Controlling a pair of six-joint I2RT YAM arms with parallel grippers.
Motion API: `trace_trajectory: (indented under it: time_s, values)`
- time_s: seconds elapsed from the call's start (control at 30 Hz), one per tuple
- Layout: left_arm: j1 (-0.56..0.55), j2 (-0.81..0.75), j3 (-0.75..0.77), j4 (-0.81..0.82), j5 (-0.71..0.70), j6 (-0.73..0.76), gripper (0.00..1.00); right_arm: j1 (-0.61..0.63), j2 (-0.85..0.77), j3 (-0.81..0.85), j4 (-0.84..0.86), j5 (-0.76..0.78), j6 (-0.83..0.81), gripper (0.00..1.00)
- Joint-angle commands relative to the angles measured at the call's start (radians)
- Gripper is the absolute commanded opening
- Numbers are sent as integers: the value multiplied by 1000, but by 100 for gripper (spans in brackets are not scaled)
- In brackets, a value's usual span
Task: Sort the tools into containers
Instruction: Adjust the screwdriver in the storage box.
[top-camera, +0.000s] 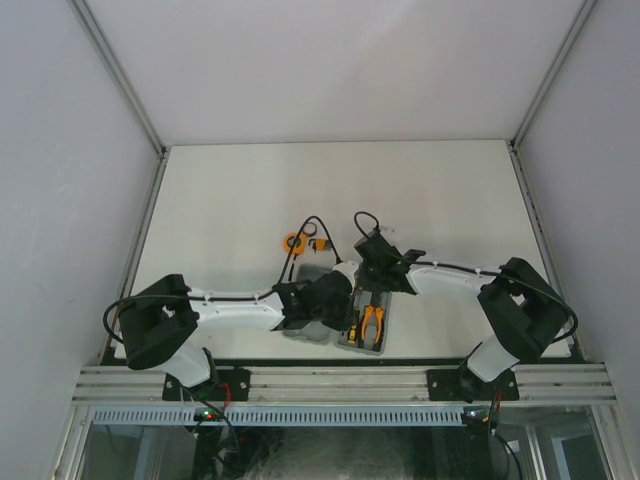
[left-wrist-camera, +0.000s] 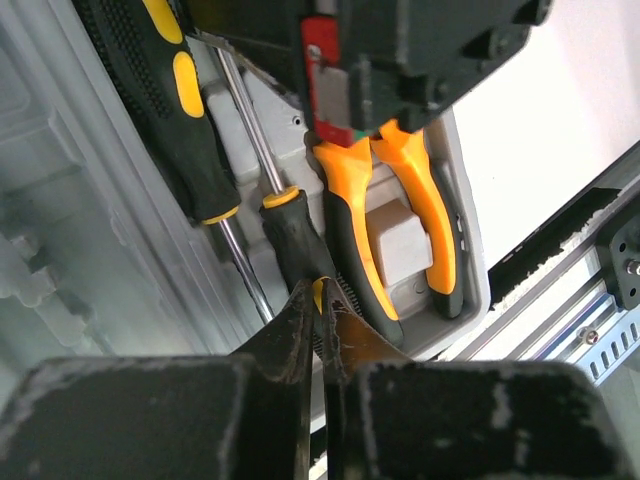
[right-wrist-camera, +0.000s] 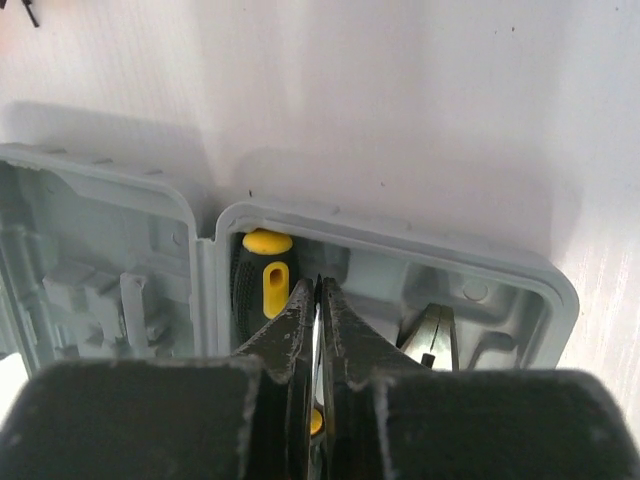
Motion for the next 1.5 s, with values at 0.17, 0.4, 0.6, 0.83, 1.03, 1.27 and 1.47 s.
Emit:
trace_trajectory:
  time_s: [0.17, 0.4, 0.6, 0.83, 1.03, 1.27, 1.47]
  values:
    - [-18, 63, 3, -112, 46, -10, 0, 10, 138, -18, -113, 27, 18, 0]
    - [-22, 71, 8, -133, 53, -7, 0, 28, 191, -20, -129, 48, 43, 0]
    - [-27, 86, 15, -154, 60, -5, 0, 37, 211, -51, -135, 59, 71, 0]
    - [-31, 106, 27, -188, 54, 1, 0, 32, 234, -116, -112, 66, 103, 0]
    - [-32, 102, 22, -211, 48, 0, 0, 43, 287, -155, -80, 64, 134, 0]
    - [-31, 96, 9, -223, 35, -4, 0, 52, 302, -206, -56, 63, 163, 0]
    - [-9, 66, -18, -237, 16, 1, 0, 57, 167, -266, -77, 80, 192, 0]
